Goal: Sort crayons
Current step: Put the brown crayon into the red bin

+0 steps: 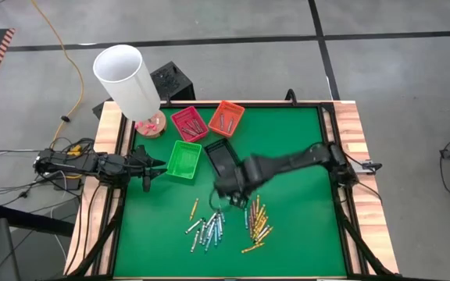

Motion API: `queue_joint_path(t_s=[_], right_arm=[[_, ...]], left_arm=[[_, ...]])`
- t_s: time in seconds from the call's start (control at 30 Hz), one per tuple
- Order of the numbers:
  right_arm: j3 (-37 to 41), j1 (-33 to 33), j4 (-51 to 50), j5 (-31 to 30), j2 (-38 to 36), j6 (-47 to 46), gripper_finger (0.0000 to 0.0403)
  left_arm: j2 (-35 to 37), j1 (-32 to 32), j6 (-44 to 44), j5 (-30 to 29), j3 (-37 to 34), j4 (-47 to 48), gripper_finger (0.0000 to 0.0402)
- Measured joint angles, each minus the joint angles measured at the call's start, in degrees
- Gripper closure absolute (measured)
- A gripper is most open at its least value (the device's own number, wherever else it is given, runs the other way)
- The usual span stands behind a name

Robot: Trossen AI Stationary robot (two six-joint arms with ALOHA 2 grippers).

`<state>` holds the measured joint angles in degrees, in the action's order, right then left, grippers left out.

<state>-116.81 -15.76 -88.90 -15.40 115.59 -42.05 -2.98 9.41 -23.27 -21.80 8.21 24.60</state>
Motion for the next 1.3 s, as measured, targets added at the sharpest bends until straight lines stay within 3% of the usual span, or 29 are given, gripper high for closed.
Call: queue_joint_path(t_s=[0.2,0.33,0.47,1.3], right_arm=[[12.17,-6.71,6.31,0.37,-0.02,-22.3,0.0301],[19.09,-8.34,14.31,1.18,-0.02,-29.41,0.03],[23.91,-8.2,21.17,1.6,-0.02,-30.63,0.03],[32.52,-6.53,29.9,0.26,-0.15,-31.48,0.0301]], left_arm=[[0.0,0.0,-0.15,0.0,0.0,-0.02,0.0265],[0.0,0.0,-0.57,0.0,0.0,-0.02,0.0265],[0.0,0.0,-0.59,0.0,0.0,-0.04,0.0265],[0.0,0.0,-1.27,-0.02,0.0,-0.04,0.0265]])
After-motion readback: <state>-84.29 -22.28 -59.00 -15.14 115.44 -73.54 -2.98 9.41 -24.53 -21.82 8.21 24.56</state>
